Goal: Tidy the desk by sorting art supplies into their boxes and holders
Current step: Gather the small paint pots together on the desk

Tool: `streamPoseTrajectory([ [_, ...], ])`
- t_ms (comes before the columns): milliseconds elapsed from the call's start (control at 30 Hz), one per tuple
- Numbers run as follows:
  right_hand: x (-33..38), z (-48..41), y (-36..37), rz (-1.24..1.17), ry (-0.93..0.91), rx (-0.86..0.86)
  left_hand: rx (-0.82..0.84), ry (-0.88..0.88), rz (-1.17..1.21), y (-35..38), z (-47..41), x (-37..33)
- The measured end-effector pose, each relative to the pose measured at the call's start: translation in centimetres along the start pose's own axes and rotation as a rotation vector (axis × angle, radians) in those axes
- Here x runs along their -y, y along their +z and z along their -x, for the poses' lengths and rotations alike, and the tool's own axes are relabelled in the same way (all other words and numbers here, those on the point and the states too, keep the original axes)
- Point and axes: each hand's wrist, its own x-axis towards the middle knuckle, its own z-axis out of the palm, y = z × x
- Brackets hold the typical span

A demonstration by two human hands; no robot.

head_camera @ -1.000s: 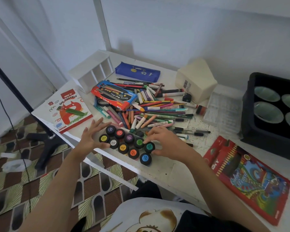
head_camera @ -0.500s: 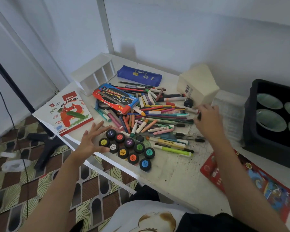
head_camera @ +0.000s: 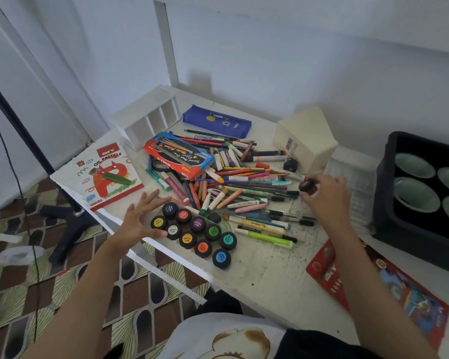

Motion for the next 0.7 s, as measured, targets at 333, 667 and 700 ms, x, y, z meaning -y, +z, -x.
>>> streamPoseTrajectory([
  [333, 5.1, 6.9, -2.8, -0.614, -0.183, 0.662, -0.001, -0.013, 0.017, 0.1, 0.0, -0.3],
  [667, 8.8, 8.5, -1.6, -0.049, -0.485, 0.902, 0.006, -0.022, 0.038, -0.1, 0.0, -0.2],
  [700, 8.9, 8.5, -1.7, -0.031, -0.482, 0.917, 0.006, -0.021, 0.038, -0.1, 0.0, -0.2],
])
